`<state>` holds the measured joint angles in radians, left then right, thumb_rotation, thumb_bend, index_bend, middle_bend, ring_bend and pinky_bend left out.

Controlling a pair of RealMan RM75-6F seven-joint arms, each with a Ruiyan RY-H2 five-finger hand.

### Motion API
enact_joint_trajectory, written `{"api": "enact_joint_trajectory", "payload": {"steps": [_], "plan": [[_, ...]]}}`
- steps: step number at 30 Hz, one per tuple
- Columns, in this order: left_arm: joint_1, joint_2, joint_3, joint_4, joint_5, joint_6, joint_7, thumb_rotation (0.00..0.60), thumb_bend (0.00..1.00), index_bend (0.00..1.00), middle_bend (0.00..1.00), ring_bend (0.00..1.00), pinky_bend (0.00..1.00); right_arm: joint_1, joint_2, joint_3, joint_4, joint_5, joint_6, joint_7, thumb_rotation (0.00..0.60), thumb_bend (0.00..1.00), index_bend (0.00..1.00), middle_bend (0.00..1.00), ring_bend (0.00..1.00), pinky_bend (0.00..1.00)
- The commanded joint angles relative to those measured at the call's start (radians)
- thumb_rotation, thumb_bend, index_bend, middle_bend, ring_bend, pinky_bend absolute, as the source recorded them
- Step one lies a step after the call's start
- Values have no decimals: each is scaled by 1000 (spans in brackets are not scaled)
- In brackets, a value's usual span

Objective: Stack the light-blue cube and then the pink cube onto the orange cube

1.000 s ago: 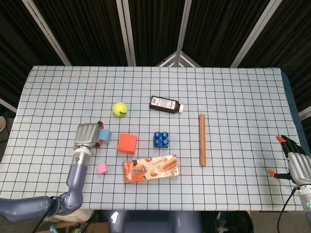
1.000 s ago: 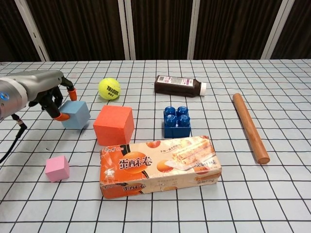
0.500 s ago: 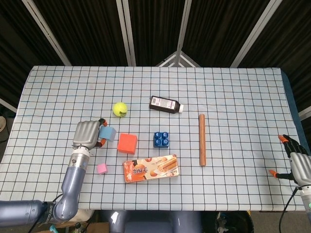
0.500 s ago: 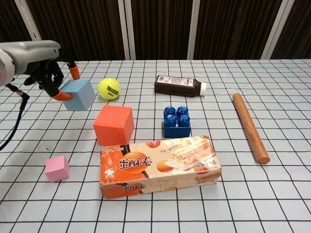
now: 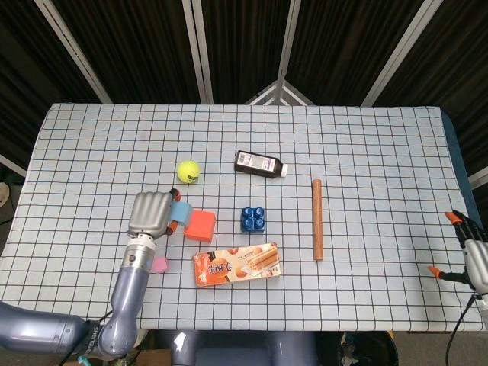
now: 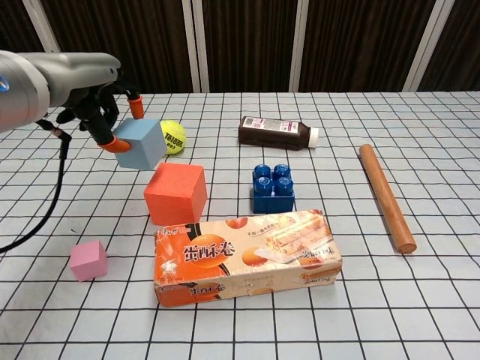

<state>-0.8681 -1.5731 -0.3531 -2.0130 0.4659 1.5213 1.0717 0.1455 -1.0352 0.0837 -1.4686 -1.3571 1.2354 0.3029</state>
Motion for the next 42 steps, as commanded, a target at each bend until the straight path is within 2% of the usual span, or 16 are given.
{"api": "enact_joint_trajectory", "payload": {"steps": [1, 16, 30, 42], "plan": [[-28, -29, -9, 1, -21, 26, 27, 600, 351, 450, 755, 711, 795, -1, 0, 1, 4, -1, 0, 9, 600, 70, 0, 42, 55, 137], [-81, -104, 4, 50, -49, 72, 63, 600, 351, 449, 755, 711, 795, -7, 5, 0, 22, -6, 2, 42, 600, 70, 0, 42, 54, 137], [-96, -151, 11, 121, -53, 48, 44, 600, 351, 449, 756, 712, 795, -15, 4, 4, 19, -9, 23, 38, 600, 70, 0, 42, 54, 137], [-103, -161, 9, 116, -37, 68, 48, 600, 351, 451, 757, 714, 796, -15, 4, 6, 15, -8, 22, 33, 600, 70, 0, 42, 54, 137]]}}
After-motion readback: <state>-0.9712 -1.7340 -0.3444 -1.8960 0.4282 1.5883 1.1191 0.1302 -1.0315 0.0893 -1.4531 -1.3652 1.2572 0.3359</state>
